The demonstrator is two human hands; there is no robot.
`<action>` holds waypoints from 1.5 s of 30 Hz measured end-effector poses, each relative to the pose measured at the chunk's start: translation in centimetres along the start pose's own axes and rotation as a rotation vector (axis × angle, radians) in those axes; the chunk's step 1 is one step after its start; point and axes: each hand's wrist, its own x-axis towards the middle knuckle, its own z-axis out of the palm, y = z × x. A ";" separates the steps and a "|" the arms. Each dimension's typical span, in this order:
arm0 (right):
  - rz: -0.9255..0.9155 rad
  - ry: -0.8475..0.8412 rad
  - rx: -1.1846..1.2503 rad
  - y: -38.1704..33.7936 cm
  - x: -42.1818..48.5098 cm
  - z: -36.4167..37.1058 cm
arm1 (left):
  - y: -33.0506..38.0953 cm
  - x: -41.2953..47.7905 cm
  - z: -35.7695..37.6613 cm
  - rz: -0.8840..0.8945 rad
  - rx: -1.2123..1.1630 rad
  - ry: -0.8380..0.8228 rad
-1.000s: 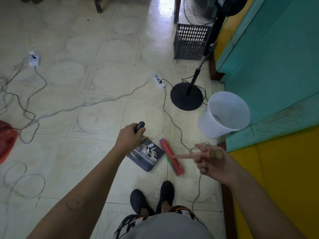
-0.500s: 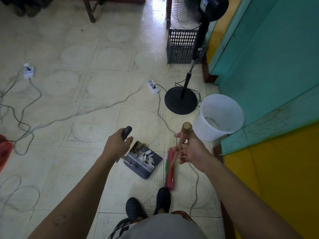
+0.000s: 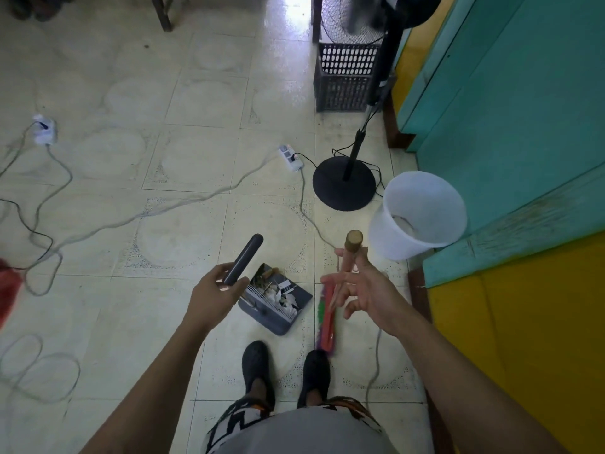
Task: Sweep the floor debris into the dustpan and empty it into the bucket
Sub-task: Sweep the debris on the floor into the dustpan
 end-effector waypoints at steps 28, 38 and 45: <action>0.273 0.704 -0.566 5.1 2.9 2.6 | -1.1 5.9 -0.4 0.063 0.379 -0.305; 0.297 0.777 -0.397 5.8 3.3 1.7 | 3.6 5.0 -1.9 0.306 0.320 -0.157; 0.205 0.838 -0.475 5.4 2.8 2.4 | 5.5 4.1 -4.1 0.405 0.289 -0.084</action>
